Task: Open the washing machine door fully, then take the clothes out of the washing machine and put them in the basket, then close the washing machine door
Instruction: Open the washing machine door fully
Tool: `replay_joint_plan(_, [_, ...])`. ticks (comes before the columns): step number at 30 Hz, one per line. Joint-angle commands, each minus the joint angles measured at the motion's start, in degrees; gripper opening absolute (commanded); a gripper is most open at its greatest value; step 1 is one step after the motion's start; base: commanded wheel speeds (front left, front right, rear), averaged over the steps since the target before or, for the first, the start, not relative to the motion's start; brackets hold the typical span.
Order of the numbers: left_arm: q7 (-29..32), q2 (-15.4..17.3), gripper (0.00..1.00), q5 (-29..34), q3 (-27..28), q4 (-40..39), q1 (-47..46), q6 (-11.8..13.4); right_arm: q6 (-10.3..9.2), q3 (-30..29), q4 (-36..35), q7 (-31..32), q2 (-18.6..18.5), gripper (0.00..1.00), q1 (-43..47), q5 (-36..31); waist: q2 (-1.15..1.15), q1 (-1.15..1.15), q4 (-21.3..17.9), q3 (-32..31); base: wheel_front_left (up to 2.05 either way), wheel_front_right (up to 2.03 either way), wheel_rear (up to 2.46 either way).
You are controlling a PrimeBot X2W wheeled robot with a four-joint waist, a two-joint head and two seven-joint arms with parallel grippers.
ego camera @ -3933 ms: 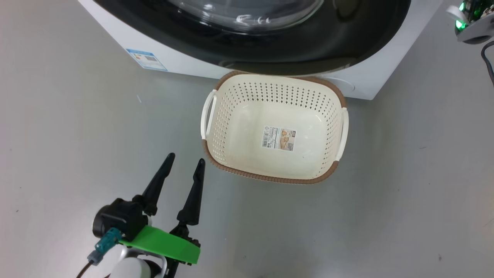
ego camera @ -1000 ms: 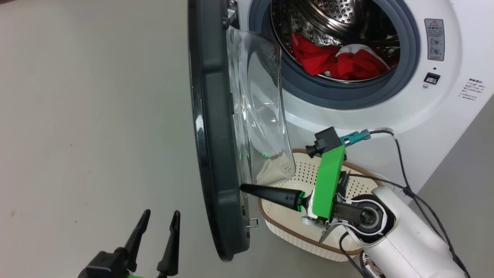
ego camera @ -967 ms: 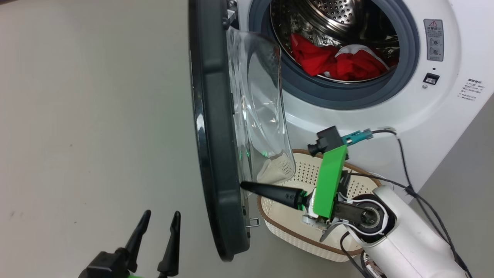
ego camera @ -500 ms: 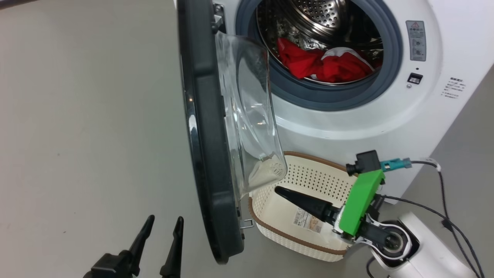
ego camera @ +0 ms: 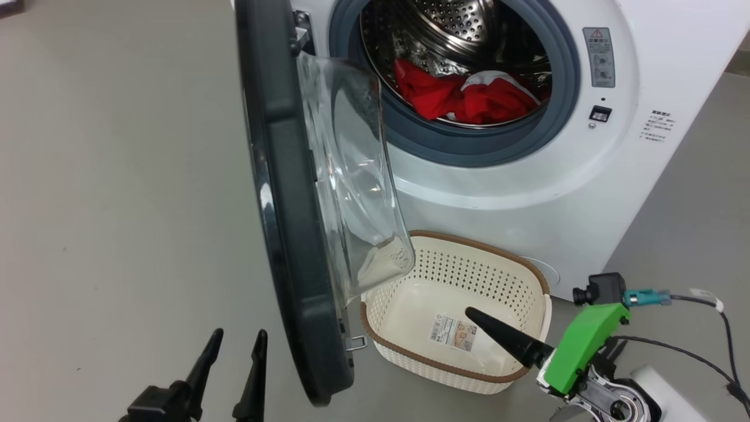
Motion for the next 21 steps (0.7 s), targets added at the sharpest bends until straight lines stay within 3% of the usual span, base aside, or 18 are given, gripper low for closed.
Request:
replay_joint_plan(1, [-0.70,0.65,1.00,0.45,2.19,-1.10,-1.10,-0.35,0.29,0.75,-1.04,-1.27,-0.72,1.00,0.26,-0.92,0.00,0.00,-0.28,-0.08,0.00,0.00,0.00])
replay_joint_plan(21, [-0.70,0.65,1.00,0.38,3.54,-0.74,-0.86,-0.59,0.29,9.13,5.99,-29.09,-5.44,1.00,0.01,-11.87,0.00,0.00,-1.74,0.22,0.00,0.00,0.00])
